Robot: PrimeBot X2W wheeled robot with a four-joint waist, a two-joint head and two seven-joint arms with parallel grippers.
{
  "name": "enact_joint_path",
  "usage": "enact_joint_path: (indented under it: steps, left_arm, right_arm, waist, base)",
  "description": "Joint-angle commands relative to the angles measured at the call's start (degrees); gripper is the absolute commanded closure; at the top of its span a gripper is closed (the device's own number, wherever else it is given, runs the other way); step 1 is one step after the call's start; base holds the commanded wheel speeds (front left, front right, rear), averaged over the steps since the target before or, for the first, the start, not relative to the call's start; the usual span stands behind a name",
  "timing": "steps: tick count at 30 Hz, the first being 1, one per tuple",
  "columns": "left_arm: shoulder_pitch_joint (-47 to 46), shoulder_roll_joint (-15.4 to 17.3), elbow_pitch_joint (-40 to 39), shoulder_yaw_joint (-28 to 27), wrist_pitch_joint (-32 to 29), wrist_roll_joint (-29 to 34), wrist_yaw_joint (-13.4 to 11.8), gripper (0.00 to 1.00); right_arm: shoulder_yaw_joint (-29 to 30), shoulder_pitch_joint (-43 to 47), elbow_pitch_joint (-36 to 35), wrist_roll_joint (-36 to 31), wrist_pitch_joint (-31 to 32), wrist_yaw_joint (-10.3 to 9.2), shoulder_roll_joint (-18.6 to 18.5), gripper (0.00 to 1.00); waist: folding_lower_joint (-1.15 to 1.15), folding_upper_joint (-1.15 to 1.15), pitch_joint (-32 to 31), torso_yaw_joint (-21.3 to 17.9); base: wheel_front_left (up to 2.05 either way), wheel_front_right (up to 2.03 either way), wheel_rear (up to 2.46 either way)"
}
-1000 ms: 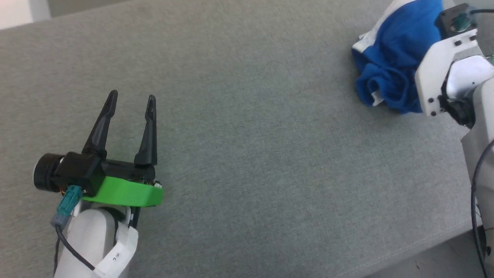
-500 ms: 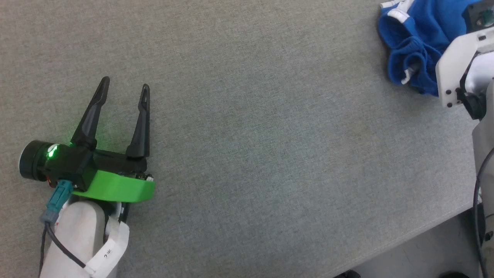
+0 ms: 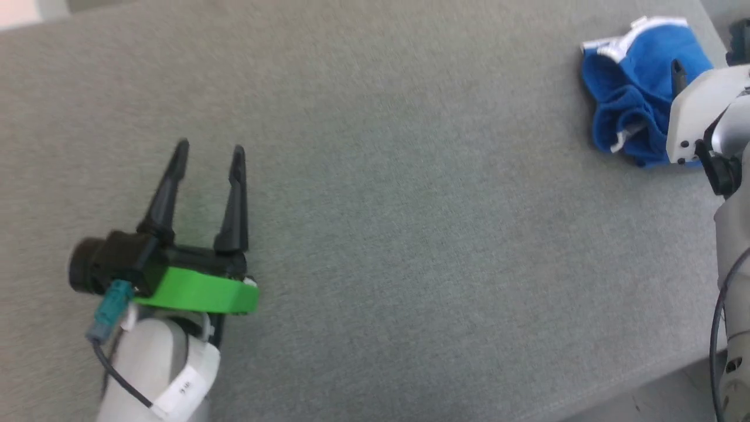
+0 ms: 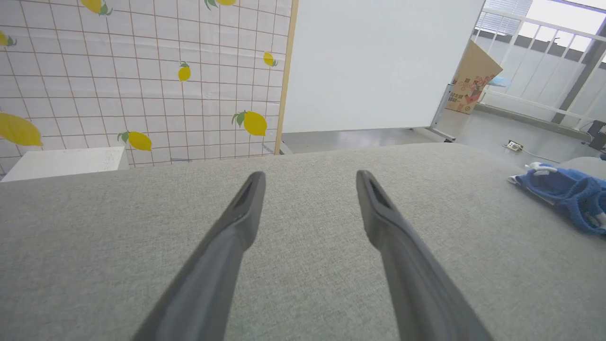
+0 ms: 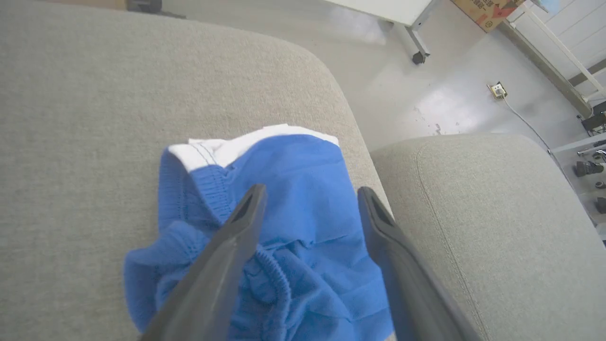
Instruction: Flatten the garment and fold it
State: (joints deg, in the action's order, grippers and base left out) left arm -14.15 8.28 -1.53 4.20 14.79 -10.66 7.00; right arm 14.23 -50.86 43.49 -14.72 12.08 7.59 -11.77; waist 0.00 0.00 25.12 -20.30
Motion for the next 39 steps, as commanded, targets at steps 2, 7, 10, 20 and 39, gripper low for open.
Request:
enact_joint_path:
  steps: [2,7,10,20,39]
  left_arm:
    - [1.88,-1.32,0.93,-0.62,0.2,-1.03,0.01,0.0]
    - [4.38,-3.56,3.1,-1.39,0.2,-2.36,0.18,0.0]
    - [5.67,-4.34,4.41,-1.58,0.2,-2.94,0.25,0.0]
    - [8.83,-5.32,8.15,-1.45,0.2,-4.02,0.33,0.0]
    - [11.87,-5.39,9.52,0.83,0.2,-6.02,-0.89,0.0]
  right_arm:
    - [-0.2,2.63,-1.27,2.84,-4.2,-0.1,0.5,0.0]
    - [-2.42,9.23,-5.44,9.71,-12.75,-0.1,1.3,0.0]
    - [-3.81,13.92,-8.92,13.65,-16.85,-0.1,1.6,0.0]
    - [-5.69,33.29,-25.64,19.02,-25.8,-0.1,5.28,0.0]
    - [-6.92,53.87,-42.51,18.85,-27.06,-0.1,8.87,0.0]
  waist:
    - [0.0,0.0,-7.44,5.08]
    - [0.0,0.0,-13.14,9.4]
    - [0.0,0.0,-15.71,11.8]
    - [0.0,0.0,-21.86,18.93]
    - [0.0,0.0,-23.77,22.99]
  base:
    - [0.0,0.0,0.0]
    - [0.0,0.0,0.0]
    - [0.0,0.0,0.0]
    - [0.0,0.0,0.0]
    - [0.0,0.0,0.0]
